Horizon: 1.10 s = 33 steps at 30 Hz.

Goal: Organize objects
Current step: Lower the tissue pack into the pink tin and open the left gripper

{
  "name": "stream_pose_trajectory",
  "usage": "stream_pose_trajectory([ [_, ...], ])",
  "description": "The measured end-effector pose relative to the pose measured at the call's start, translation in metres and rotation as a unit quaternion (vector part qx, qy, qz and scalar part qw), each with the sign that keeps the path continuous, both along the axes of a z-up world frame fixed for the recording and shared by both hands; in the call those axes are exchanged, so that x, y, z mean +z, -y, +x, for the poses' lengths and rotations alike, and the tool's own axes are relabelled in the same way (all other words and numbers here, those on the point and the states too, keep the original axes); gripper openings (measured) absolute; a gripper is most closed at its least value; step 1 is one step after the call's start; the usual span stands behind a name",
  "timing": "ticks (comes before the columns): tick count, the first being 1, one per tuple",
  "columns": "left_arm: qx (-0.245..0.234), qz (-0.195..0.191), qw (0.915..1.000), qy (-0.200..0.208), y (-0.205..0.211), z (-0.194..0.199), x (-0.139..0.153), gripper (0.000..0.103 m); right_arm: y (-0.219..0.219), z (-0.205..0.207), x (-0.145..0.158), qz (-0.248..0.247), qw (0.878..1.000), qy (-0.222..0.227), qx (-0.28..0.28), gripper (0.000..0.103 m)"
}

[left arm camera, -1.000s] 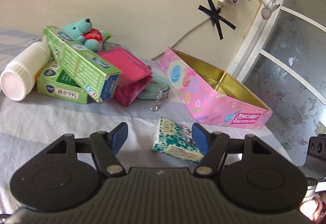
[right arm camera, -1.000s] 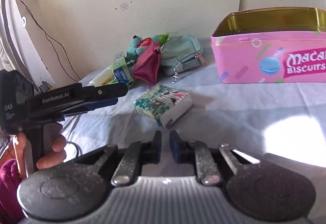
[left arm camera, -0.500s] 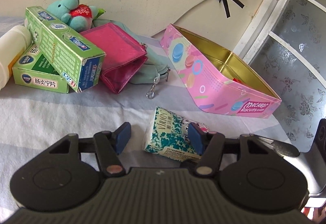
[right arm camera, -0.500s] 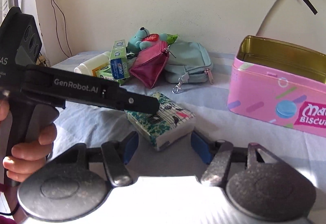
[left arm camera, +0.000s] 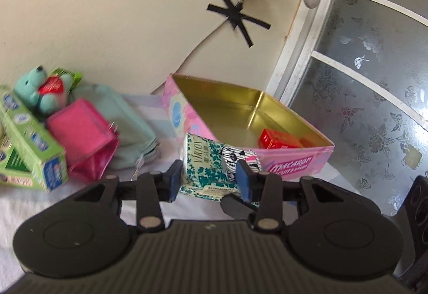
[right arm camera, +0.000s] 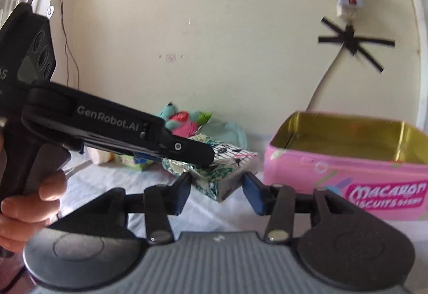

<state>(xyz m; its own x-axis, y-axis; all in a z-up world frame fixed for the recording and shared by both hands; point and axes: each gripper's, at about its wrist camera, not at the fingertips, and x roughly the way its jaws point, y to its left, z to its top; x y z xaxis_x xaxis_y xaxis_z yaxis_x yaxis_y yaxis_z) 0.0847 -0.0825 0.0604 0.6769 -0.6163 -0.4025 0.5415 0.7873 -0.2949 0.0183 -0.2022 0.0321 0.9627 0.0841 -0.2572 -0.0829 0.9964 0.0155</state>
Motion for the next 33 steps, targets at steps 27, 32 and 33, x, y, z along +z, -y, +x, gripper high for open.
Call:
stream_pose_trajectory([
  [27,0.135,0.123,0.9783,0.098,0.057,0.018,0.007,0.068,0.083,0.045,-0.017,-0.012,0.986,0.026,-0.163,0.063],
  [32,0.204,0.143,0.9668,0.058,-0.001,0.021,-0.006,0.068,0.090,0.044,-0.017,0.004,0.981,0.030,-0.194,0.063],
  [33,0.217,0.145,0.9640,0.050,-0.012,0.022,-0.009,0.068,0.090,0.044,-0.017,0.005,0.979,0.031,-0.201,0.063],
])
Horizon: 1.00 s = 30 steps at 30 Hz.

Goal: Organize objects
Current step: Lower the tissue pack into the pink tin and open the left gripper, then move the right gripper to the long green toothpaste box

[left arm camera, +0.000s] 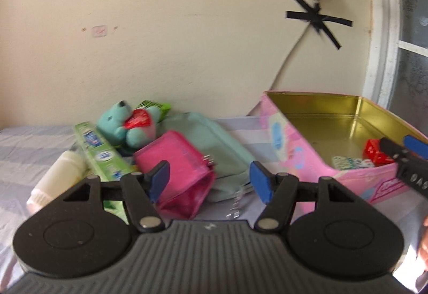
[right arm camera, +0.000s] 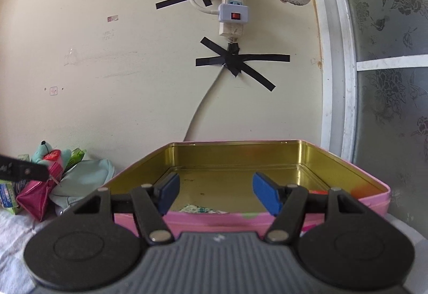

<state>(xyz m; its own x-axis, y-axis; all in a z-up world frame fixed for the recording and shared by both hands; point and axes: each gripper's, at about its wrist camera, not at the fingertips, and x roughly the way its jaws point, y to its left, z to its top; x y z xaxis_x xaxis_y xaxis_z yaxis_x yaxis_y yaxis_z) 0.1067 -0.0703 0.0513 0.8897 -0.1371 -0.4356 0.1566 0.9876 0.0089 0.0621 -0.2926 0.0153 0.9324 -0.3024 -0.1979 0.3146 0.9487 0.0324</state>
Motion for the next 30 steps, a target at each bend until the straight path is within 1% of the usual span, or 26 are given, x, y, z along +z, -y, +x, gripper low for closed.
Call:
stream_pose_trajectory([
  [1,0.013,0.000,0.9999,-0.006,-0.011,0.001,-0.003,0.068,-0.001,0.000,0.000,-0.001,1.000,0.000,-0.005,0.063],
  [2,0.027,0.003,0.9996,-0.004,-0.022,0.001,-0.005,0.068,-0.002,0.001,0.000,-0.005,1.000,-0.001,-0.010,0.063],
  [4,0.056,0.017,0.9983,-0.002,-0.042,0.000,-0.007,0.068,-0.006,0.002,0.000,-0.016,1.000,-0.003,-0.015,0.063],
  [5,0.062,0.009,0.9980,-0.007,-0.055,-0.001,-0.008,0.072,-0.008,0.003,0.000,-0.023,1.000,-0.004,-0.018,0.063],
  [7,0.066,-0.017,0.9976,-0.014,-0.079,-0.004,-0.009,0.074,-0.015,0.005,0.000,-0.031,0.999,-0.008,-0.021,0.063],
  [8,0.071,-0.017,0.9973,-0.013,-0.085,-0.005,-0.009,0.074,-0.018,0.007,0.001,-0.031,0.999,-0.011,-0.016,0.063],
  [11,0.097,0.005,0.9952,-0.007,-0.103,-0.008,-0.013,0.073,-0.037,0.010,0.006,-0.033,0.999,-0.014,0.008,0.063],
  [12,0.102,0.005,0.9948,-0.010,-0.108,-0.007,-0.014,0.073,-0.046,0.011,0.008,-0.034,0.999,-0.013,0.018,0.064],
  [16,0.133,-0.030,0.9900,-0.038,-0.137,0.003,-0.023,0.073,-0.088,0.020,0.019,-0.027,0.996,-0.010,0.083,0.069],
  [19,0.171,-0.047,0.9829,-0.050,-0.156,0.007,-0.031,0.073,-0.127,0.034,0.021,-0.035,0.989,-0.020,0.145,0.071],
  [20,0.177,-0.055,0.9812,-0.054,-0.161,0.007,-0.032,0.073,-0.139,0.039,0.020,-0.039,0.986,-0.024,0.162,0.071],
  [23,0.194,-0.102,0.9742,-0.054,-0.180,0.004,-0.032,0.073,-0.179,0.048,0.021,-0.052,0.973,-0.036,0.221,0.072],
  [25,0.207,-0.136,0.9682,-0.035,-0.193,-0.004,-0.028,0.073,-0.201,0.057,0.022,-0.055,0.965,-0.046,0.252,0.073],
  [27,0.219,-0.170,0.9607,-0.004,-0.205,-0.014,-0.023,0.073,-0.218,0.069,0.023,-0.047,0.958,-0.057,0.277,0.073],
  [29,0.254,-0.185,0.9487,0.030,-0.214,-0.022,-0.018,0.073,-0.237,0.083,0.025,-0.035,0.951,-0.069,0.298,0.074],
  [30,0.278,-0.189,0.9406,0.045,-0.220,-0.026,-0.017,0.073,-0.246,0.090,0.026,-0.034,0.947,-0.078,0.309,0.075],
])
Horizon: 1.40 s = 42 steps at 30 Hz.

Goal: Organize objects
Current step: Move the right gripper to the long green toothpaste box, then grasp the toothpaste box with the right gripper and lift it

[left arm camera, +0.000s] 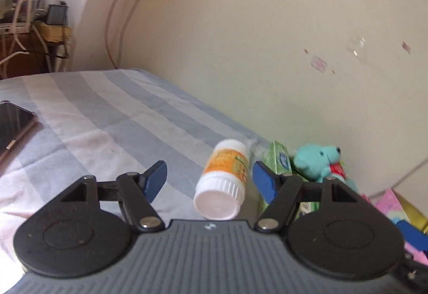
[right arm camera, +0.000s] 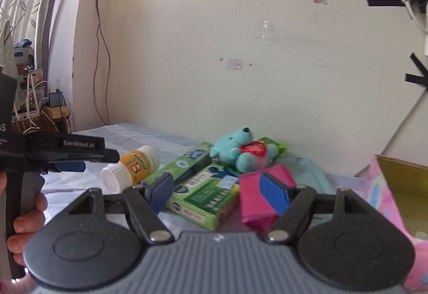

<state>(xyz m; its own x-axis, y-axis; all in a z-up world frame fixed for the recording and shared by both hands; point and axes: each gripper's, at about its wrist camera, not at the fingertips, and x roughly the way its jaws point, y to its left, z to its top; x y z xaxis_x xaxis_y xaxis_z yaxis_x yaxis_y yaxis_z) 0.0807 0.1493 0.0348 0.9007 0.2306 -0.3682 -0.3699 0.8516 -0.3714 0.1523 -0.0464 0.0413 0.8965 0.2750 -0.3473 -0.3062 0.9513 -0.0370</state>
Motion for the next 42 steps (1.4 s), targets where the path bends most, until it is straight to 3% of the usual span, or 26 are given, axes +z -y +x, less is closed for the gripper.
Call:
stream_pose_trajectory([
  [3,0.041,-0.015,0.9990,0.001,-0.012,0.001,0.001,0.073,-0.035,0.020,-0.004,-0.022,0.999,-0.020,0.032,0.076],
  [7,0.031,-0.022,0.9987,-0.032,-0.011,0.012,-0.004,0.073,-0.078,0.045,-0.019,-0.070,0.996,-0.040,0.040,0.076],
  [9,0.041,-0.013,0.9987,-0.027,-0.009,0.008,-0.002,0.073,-0.092,0.062,-0.028,-0.087,0.994,-0.061,0.022,0.075],
  [11,0.056,-0.005,0.9983,-0.014,-0.008,0.004,0.002,0.073,-0.095,0.080,-0.039,-0.088,0.992,-0.095,0.006,0.070],
  [14,0.061,0.000,0.9981,-0.011,-0.009,0.000,0.002,0.073,-0.095,0.082,-0.045,-0.105,0.991,-0.079,-0.006,0.058],
  [15,0.056,0.000,0.9983,-0.014,-0.009,0.001,0.002,0.073,-0.095,0.078,-0.044,-0.104,0.992,-0.076,0.000,0.045],
  [19,0.033,0.008,0.9991,-0.027,-0.005,0.007,0.000,0.073,-0.084,0.051,-0.043,-0.119,0.990,-0.071,0.019,0.037],
  [25,-0.007,0.028,0.9991,-0.029,0.005,0.010,-0.001,0.074,-0.031,-0.019,-0.043,-0.103,0.990,-0.087,0.044,0.031],
  [31,-0.107,0.025,0.9928,-0.047,0.023,0.018,-0.007,0.078,0.027,-0.091,-0.033,-0.097,0.989,-0.097,0.049,0.034],
  [34,-0.148,0.023,0.9877,-0.047,0.031,0.019,-0.009,0.079,0.055,-0.109,-0.033,-0.094,0.992,-0.083,-0.017,0.043],
  [38,-0.185,0.028,0.9813,-0.046,0.042,0.021,-0.010,0.079,0.100,-0.119,-0.027,-0.018,0.991,-0.075,-0.113,0.047],
  [42,-0.237,0.007,0.9693,-0.063,0.057,0.024,-0.013,0.079,0.123,-0.123,-0.024,0.033,0.988,-0.077,-0.128,0.054],
])
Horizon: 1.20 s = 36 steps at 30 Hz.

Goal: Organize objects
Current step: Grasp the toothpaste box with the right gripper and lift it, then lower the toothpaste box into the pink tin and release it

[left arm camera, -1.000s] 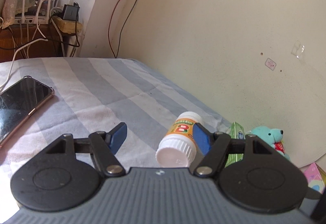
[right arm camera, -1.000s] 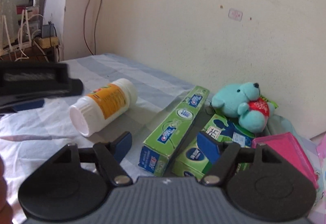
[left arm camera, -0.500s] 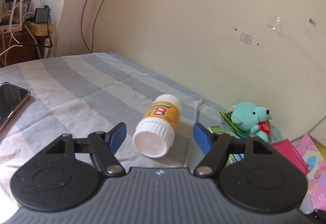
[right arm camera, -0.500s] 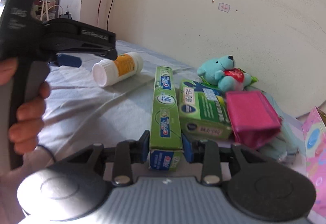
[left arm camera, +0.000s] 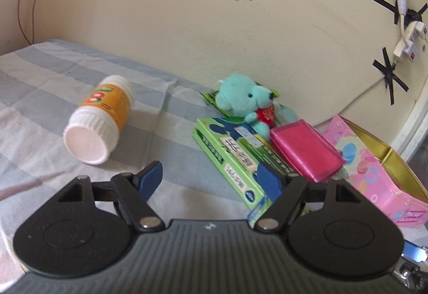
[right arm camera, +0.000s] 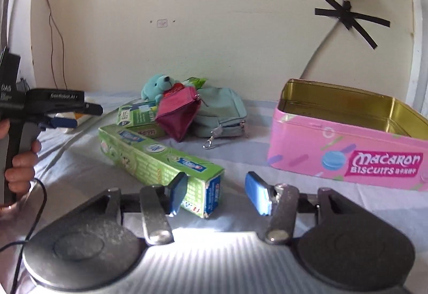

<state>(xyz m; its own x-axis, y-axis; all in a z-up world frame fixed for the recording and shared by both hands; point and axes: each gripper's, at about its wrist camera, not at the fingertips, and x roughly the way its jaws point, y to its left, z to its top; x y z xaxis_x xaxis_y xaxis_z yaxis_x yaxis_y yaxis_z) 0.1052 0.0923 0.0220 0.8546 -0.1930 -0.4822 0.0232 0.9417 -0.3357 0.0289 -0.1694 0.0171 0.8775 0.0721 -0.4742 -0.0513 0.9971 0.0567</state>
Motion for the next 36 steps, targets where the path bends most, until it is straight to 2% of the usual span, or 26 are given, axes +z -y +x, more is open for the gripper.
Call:
stream_pose_trajectory([
  [2,-0.031,-0.005,0.9995,-0.006,0.010,-0.003,-0.001,0.079,0.001,-0.001,-0.001,0.009,1.000,-0.001,0.012,0.060],
  [4,-0.053,0.006,0.9985,-0.005,0.020,-0.005,0.000,0.079,-0.003,0.002,-0.005,0.009,1.000,-0.007,0.028,0.085],
  [5,-0.065,0.011,0.9978,-0.009,0.025,-0.005,-0.001,0.079,-0.004,0.005,-0.008,0.008,0.999,-0.013,0.036,0.088],
  [6,-0.078,0.013,0.9967,-0.017,0.030,-0.003,-0.003,0.080,-0.006,0.010,-0.011,0.007,0.999,-0.023,0.043,0.088],
  [9,-0.112,-0.018,0.9932,-0.029,0.037,-0.001,-0.008,0.080,-0.012,0.028,-0.019,0.016,0.996,-0.054,0.069,0.086],
  [10,-0.127,-0.029,0.9908,-0.036,0.039,0.000,-0.009,0.079,-0.014,0.035,-0.022,0.026,0.994,-0.067,0.079,0.079],
  [11,-0.127,-0.026,0.9910,-0.036,0.043,-0.001,-0.009,0.079,-0.015,0.038,-0.022,0.026,0.995,-0.063,0.074,0.079],
  [13,-0.117,-0.011,0.9926,-0.030,0.049,-0.006,-0.004,0.079,-0.017,0.041,-0.021,0.017,0.996,-0.057,0.062,0.066],
  [14,-0.112,-0.011,0.9931,-0.030,0.050,-0.008,-0.002,0.079,-0.014,0.039,-0.021,0.026,0.996,-0.053,0.064,0.066],
  [18,-0.116,-0.010,0.9932,-0.004,0.061,-0.019,0.019,0.078,0.001,0.021,-0.012,0.044,0.997,-0.003,0.056,0.066],
  [22,-0.123,-0.012,0.9910,0.051,0.087,-0.023,0.052,0.078,0.017,-0.001,0.012,0.013,0.996,0.085,0.036,0.067],
  [25,-0.137,-0.009,0.9873,0.080,0.115,-0.015,0.073,0.078,0.036,-0.004,0.027,-0.012,0.991,0.132,0.013,0.068],
  [29,-0.159,-0.001,0.9819,0.104,0.159,0.007,0.090,0.078,0.073,0.003,0.039,-0.015,0.988,0.155,-0.020,0.068],
  [33,-0.178,-0.003,0.9789,0.100,0.201,0.034,0.093,0.078,0.111,0.012,0.041,-0.024,0.985,0.161,-0.050,0.068],
  [36,-0.186,0.011,0.9779,0.094,0.230,0.050,0.088,0.078,0.135,0.021,0.036,-0.019,0.985,0.153,-0.074,0.069],
])
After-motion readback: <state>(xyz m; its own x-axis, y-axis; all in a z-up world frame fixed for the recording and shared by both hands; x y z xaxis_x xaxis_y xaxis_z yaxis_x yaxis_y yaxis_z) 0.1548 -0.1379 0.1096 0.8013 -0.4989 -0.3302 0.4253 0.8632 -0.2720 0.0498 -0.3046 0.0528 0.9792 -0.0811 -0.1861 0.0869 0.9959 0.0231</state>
